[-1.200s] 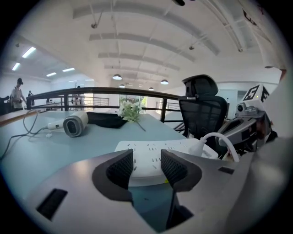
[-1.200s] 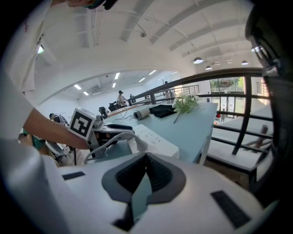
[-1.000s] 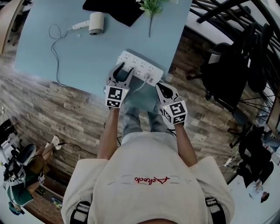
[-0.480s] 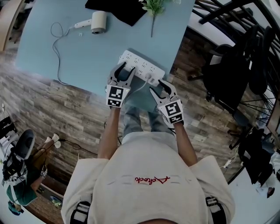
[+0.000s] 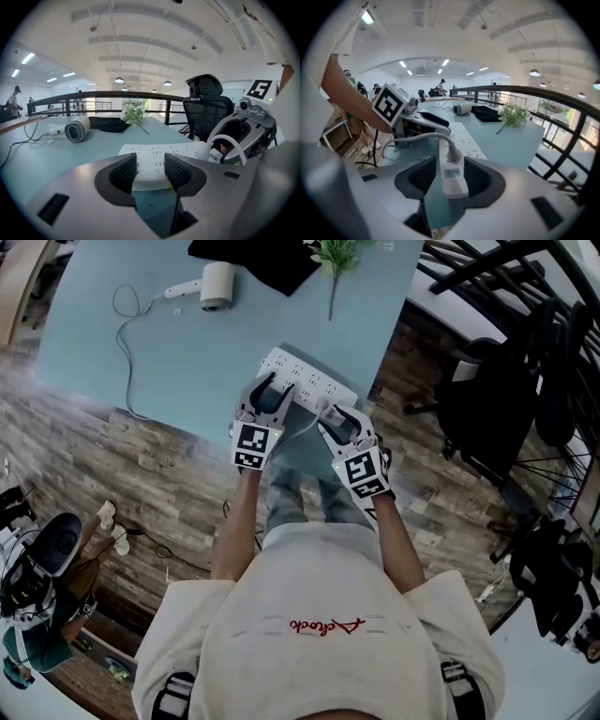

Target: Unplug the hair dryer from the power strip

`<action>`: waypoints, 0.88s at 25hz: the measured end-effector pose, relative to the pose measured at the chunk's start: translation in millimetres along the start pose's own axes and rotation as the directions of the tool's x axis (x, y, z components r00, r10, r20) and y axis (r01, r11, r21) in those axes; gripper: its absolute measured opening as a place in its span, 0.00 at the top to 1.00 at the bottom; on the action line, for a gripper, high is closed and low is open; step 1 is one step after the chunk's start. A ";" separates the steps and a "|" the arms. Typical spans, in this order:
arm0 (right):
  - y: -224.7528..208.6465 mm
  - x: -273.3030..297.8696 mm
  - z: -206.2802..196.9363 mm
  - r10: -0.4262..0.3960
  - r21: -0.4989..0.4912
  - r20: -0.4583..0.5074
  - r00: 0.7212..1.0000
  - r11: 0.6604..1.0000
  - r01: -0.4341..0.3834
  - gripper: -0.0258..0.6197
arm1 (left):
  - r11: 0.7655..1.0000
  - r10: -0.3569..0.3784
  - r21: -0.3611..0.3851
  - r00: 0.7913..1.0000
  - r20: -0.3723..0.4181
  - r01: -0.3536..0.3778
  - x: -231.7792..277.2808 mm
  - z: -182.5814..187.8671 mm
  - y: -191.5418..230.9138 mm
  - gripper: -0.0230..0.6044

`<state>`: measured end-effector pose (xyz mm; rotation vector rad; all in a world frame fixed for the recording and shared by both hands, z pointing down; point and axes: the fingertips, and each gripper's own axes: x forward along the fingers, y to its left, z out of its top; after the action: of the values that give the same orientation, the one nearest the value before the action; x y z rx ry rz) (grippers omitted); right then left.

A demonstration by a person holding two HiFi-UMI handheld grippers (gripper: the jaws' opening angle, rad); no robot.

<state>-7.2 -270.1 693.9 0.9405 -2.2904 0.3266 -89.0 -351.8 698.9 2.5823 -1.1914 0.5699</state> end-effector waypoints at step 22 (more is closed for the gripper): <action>-8.6 20.1 4.4 0.079 0.008 -0.191 0.978 0.997 -0.079 0.74 | 1.000 0.005 -0.010 1.000 0.000 -0.005 -0.3 -0.2 -0.2 0.68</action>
<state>-14.2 -289.1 703.3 0.7837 -2.1543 0.4328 -89.1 -351.4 698.9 2.5718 -1.1980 0.5639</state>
